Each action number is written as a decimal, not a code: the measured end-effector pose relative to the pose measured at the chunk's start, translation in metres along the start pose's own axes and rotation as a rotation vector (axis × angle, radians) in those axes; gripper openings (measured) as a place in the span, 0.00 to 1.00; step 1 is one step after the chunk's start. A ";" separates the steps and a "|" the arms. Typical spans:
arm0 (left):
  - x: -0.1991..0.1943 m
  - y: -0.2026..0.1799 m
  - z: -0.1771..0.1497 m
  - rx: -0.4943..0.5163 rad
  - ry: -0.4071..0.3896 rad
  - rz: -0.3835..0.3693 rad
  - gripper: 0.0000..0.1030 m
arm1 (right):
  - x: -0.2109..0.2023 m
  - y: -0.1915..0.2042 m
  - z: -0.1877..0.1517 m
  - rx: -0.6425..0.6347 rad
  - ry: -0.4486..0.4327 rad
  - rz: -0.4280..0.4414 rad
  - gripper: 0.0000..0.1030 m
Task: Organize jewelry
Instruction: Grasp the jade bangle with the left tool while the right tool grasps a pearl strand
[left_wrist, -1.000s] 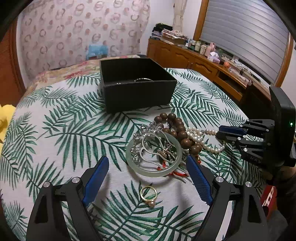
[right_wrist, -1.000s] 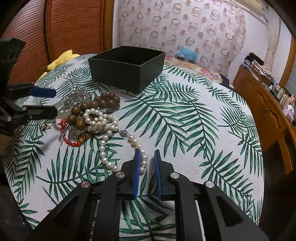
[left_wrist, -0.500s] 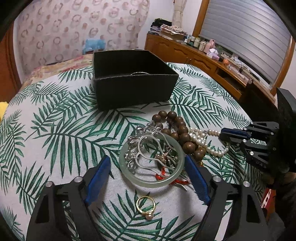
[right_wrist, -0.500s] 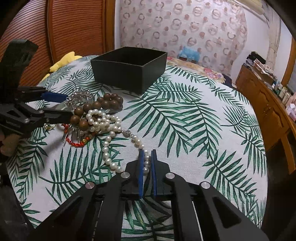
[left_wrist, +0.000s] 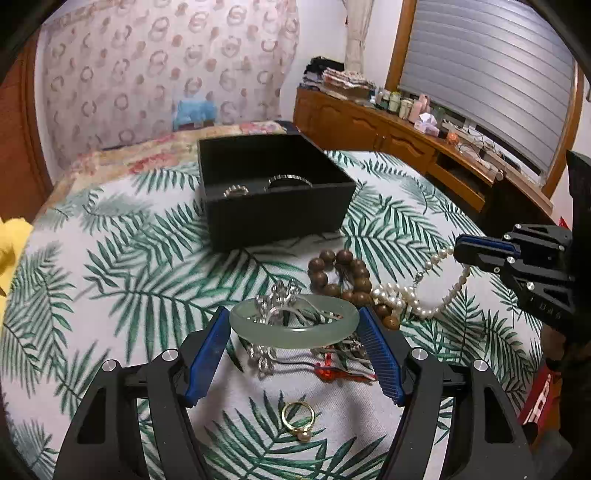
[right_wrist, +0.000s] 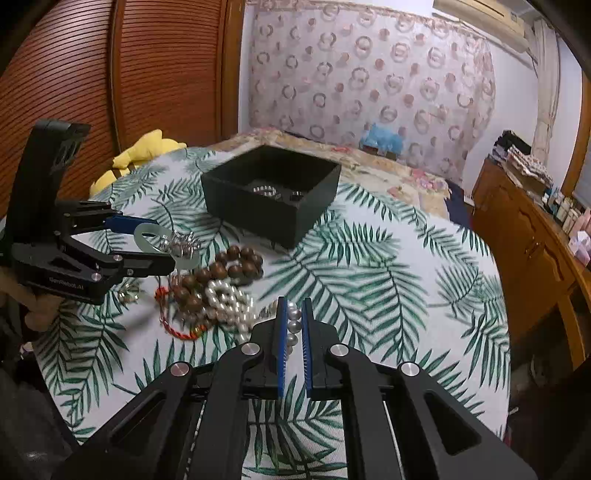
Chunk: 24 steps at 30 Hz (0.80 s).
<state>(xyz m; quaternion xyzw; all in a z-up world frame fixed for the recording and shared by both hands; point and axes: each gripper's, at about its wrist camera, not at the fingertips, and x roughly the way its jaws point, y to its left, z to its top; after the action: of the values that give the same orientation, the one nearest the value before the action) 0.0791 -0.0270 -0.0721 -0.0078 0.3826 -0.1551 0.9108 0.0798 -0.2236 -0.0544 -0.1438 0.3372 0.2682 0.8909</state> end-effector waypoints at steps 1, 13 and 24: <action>-0.003 0.000 0.001 0.000 -0.010 0.004 0.66 | -0.002 0.000 0.003 -0.002 -0.008 -0.001 0.08; -0.026 0.007 0.028 -0.002 -0.121 0.036 0.66 | -0.015 -0.002 0.035 -0.017 -0.075 -0.005 0.08; -0.041 0.013 0.042 -0.001 -0.162 0.054 0.66 | -0.029 -0.003 0.067 -0.032 -0.145 0.000 0.08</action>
<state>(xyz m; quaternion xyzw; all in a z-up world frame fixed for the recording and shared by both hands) 0.0856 -0.0068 -0.0158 -0.0104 0.3079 -0.1289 0.9426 0.0985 -0.2080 0.0145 -0.1381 0.2676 0.2831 0.9106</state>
